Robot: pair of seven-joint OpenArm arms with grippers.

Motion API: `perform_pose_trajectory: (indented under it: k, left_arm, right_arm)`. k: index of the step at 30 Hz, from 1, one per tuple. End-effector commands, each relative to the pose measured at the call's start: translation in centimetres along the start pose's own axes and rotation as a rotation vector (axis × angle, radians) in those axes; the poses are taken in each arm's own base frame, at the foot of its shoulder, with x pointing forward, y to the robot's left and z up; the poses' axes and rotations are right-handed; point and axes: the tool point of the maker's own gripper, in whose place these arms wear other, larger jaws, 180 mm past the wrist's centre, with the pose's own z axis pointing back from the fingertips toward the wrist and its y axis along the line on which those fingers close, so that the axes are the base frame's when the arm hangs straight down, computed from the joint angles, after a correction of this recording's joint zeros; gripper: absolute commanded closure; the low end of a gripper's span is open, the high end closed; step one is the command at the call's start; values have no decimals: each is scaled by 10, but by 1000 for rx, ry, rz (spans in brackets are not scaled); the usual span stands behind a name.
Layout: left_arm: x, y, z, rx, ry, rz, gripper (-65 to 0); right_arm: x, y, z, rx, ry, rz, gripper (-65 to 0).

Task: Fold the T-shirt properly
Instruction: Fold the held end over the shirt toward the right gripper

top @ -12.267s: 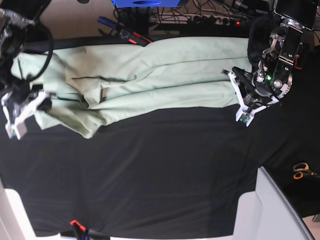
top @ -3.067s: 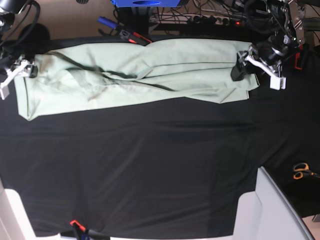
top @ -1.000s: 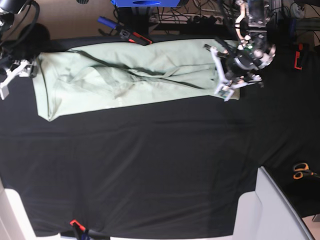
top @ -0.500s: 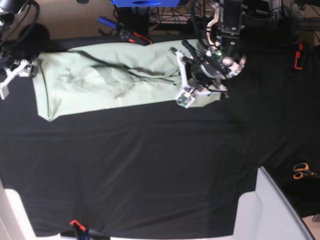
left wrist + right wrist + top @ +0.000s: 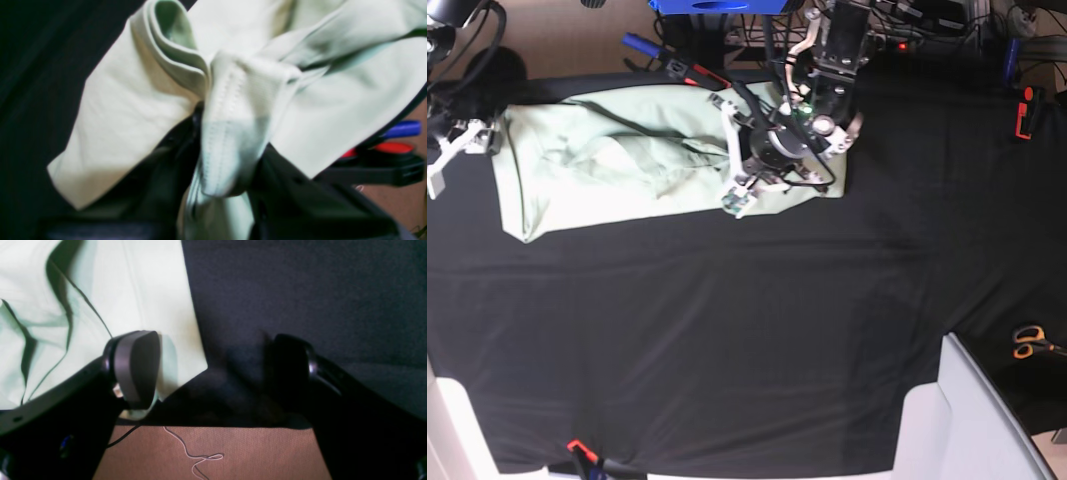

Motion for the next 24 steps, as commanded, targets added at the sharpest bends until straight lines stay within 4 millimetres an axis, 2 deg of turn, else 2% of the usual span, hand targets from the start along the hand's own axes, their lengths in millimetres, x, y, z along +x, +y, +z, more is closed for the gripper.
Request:
perform_pose_trajectory:
  k: [1, 7, 11, 21, 22, 24]
  left_arm:
    - [13, -1, 0, -2, -38, 15, 0]
    - [13, -19, -14, -49, -12, 2, 0]
    - [20, -26, -15, -63, -25, 1, 0]
    - [24, -26, -14, -63, -36, 6, 0]
    - [25, -26, -14, -62, -38, 5, -18]
    - [27, -26, -12, -63, -46, 2, -109]
  right_arm:
    - [12, -6, 5, -11, -36, 11, -501]
    - [12, -6, 5, -11, -36, 11, -501]
    - [12, -6, 5, -11, -36, 11, -501]
    - [12, -6, 5, -11, -36, 11, -501]
    - [12, -6, 5, -11, -36, 11, -501]
    - [12, -6, 5, -11, -36, 11, -501]
